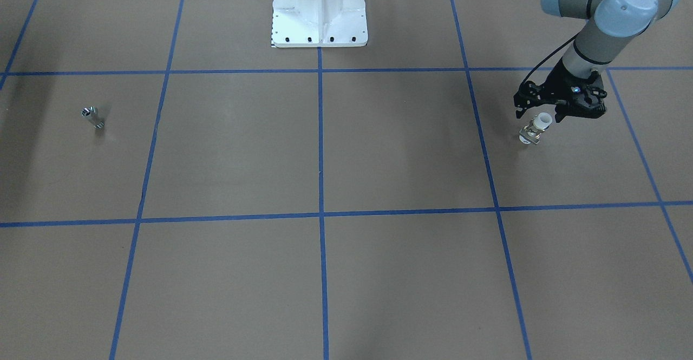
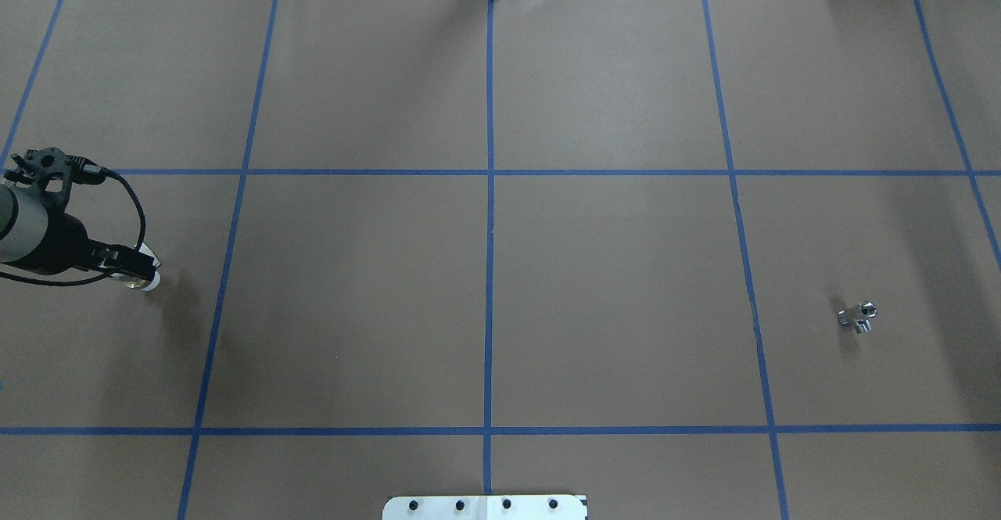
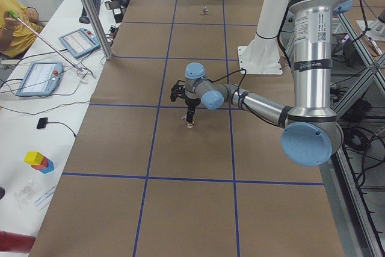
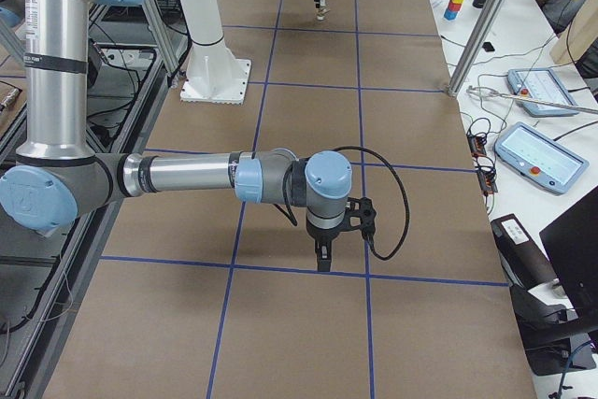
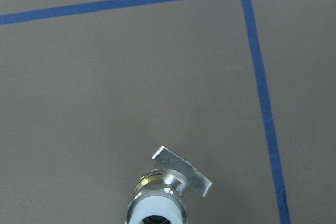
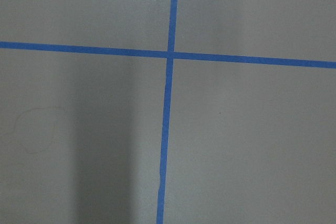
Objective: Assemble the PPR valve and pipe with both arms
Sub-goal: 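Lower the left gripper onto the white PPR valve and grasp it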
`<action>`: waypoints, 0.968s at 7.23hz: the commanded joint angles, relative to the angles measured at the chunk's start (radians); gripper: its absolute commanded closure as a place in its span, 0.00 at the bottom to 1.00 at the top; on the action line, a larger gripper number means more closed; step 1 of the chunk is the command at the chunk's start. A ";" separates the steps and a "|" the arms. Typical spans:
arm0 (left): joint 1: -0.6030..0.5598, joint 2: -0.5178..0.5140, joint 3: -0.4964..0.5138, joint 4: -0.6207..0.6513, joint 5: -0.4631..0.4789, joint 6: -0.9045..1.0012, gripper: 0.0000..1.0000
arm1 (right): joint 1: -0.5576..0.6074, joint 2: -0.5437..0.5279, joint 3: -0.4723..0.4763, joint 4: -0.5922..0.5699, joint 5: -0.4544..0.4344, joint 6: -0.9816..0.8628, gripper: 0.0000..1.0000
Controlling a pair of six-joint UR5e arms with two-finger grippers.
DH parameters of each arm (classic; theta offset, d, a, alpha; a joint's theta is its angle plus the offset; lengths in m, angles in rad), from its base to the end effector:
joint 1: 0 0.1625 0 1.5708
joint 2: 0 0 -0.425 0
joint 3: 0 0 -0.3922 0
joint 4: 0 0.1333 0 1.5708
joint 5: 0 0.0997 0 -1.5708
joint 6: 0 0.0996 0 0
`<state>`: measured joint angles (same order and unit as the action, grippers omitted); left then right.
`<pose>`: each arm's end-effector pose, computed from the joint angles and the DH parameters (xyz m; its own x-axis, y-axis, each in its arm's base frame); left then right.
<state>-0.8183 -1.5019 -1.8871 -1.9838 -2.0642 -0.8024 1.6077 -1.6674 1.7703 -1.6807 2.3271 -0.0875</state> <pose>0.2676 -0.4118 0.4986 0.6969 0.1512 -0.7010 -0.0556 0.9860 0.1574 0.0814 -0.4456 0.6184 0.7272 -0.0558 0.6842 0.0268 0.9982 0.0530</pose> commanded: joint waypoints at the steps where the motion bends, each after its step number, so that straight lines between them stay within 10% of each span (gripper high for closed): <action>1: 0.005 -0.007 0.026 -0.001 0.001 0.003 0.01 | -0.002 0.000 0.000 -0.001 -0.002 0.000 0.00; 4: 0.005 -0.020 0.045 -0.001 0.001 0.003 0.17 | -0.003 0.000 0.000 -0.001 0.000 0.000 0.00; 7: 0.005 -0.027 0.045 0.002 -0.002 0.003 0.81 | -0.003 0.000 0.000 0.001 0.000 0.000 0.00</action>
<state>-0.8130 -1.5273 -1.8378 -1.9843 -2.0638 -0.7991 1.6046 -1.6675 1.7702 -1.6810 2.3266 -0.0875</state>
